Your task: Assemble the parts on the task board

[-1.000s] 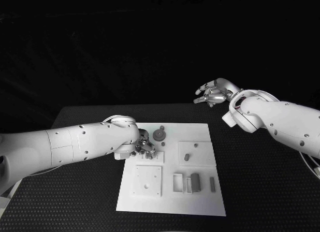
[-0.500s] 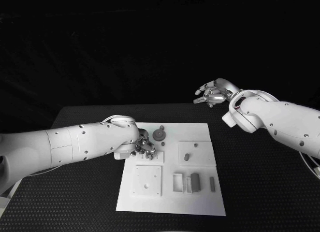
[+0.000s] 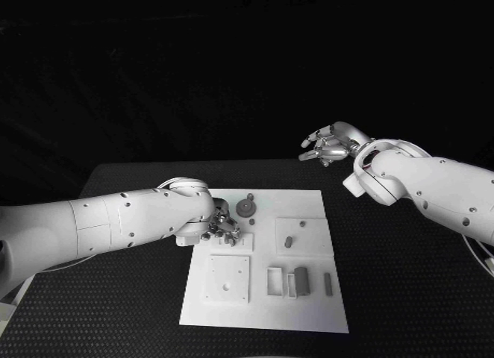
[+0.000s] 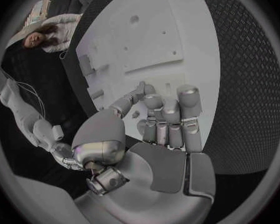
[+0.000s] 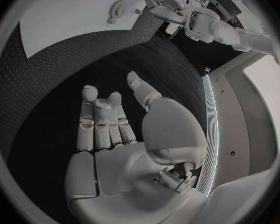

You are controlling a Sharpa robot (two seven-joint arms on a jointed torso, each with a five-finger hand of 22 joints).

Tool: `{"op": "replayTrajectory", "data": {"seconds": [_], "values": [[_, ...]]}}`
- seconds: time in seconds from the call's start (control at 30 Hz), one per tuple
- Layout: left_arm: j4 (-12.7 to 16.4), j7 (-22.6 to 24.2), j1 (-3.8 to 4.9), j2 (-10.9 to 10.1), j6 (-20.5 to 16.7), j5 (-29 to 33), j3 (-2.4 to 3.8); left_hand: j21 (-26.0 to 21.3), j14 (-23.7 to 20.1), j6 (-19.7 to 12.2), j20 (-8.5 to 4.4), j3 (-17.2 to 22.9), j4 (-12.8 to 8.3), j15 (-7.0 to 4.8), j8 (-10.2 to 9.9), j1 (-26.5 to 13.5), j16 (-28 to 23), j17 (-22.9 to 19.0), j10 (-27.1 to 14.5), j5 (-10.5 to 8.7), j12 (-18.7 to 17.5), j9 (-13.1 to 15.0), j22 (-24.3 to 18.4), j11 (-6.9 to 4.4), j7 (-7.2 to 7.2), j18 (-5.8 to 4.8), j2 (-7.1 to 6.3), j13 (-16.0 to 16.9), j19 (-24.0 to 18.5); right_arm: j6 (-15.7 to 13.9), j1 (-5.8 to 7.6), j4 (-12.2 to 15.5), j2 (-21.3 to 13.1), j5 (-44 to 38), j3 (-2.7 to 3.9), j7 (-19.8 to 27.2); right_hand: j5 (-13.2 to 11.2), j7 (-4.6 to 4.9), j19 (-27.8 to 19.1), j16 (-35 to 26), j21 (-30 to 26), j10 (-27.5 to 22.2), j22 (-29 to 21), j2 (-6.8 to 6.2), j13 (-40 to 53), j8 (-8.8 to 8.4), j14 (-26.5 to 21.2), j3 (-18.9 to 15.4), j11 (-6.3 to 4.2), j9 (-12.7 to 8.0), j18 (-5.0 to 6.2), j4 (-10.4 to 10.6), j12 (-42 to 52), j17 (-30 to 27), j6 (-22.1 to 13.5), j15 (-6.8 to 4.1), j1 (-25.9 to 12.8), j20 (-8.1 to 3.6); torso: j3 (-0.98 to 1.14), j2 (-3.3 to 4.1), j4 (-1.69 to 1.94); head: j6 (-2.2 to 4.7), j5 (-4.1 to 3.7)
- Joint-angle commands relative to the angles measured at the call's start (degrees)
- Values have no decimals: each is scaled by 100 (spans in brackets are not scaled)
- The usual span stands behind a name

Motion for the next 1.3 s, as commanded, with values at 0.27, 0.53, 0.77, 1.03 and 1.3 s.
{"op": "replayTrajectory", "data": {"seconds": [0.27, 0.53, 0.77, 1.03, 1.3], "values": [[249, 206, -21, -166, -909, -288, 2, 45, 41, 80, 5, 251, -337, -70, 61, 500, 52, -24, 5, 9, 43, 7, 107, -12, 45, 391, 449, -13, 45, 67, -23, -8, -19, 3, 4, 2, 9, 25, -8, 36, -24, -30, 37, 53, -12, 3, -53, -49, -22, 3, 69, -1, 26, -6, 2, -2, -13, 31, 3, 1, 0, 1, -9], [339, 222, -24, -233, -1119, -308, 2, 58, 71, 117, 2, 245, -344, -86, 80, 517, 68, -37, 40, 31, 54, 6, 106, -29, 28, 391, 435, -21, 75, 79, -27, -5, -38, 3, 4, -3, 9, 25, -8, 37, -24, -31, 37, 54, -14, 1, -53, -51, -22, 2, 69, -2, 27, -7, -1, -3, -14, 31, 3, -4, 8, -6, -6], [373, 184, -46, -209, -1006, -502, 1, 52, 68, 111, 4, 242, -332, -88, 72, 511, 61, -46, 36, 14, 43, -2, 103, -28, 28, 389, 424, -31, 70, 87, -28, -2, -38, 3, 4, -4, 9, 25, -7, 38, -24, -31, 37, 56, -16, 0, -53, -53, -22, 2, 69, -2, 29, -8, -1, -3, -15, 31, 1, 2, 3, -16, 9], [380, 108, -85, -159, -851, -737, 0, 39, 60, 99, 5, 241, -312, -86, 58, 510, 52, -62, 27, -37, 24, -17, 99, -25, 33, 387, 407, -48, 59, 92, -28, 6, -40, 3, 4, -7, 9, 25, -7, 39, -25, -31, 37, 58, -18, 0, -53, -55, -22, 2, 69, -3, 30, -9, -2, -3, -15, 31, 0, 2, 2, -28, 16], [405, 37, -105, -130, -791, -989, 0, 34, 57, 90, 4, 244, -304, -84, 48, 517, 49, -70, 26, -70, 18, -27, 97, -22, 36, 387, 403, -56, 56, 94, -28, 12, -44, 3, 4, -7, 9, 25, -7, 40, -25, -32, 37, 59, -20, -1, -53, -57, -22, 1, 69, -3, 32, -10, -2, -3, -14, 31, 0, 0, 1, -47, 16]]}}
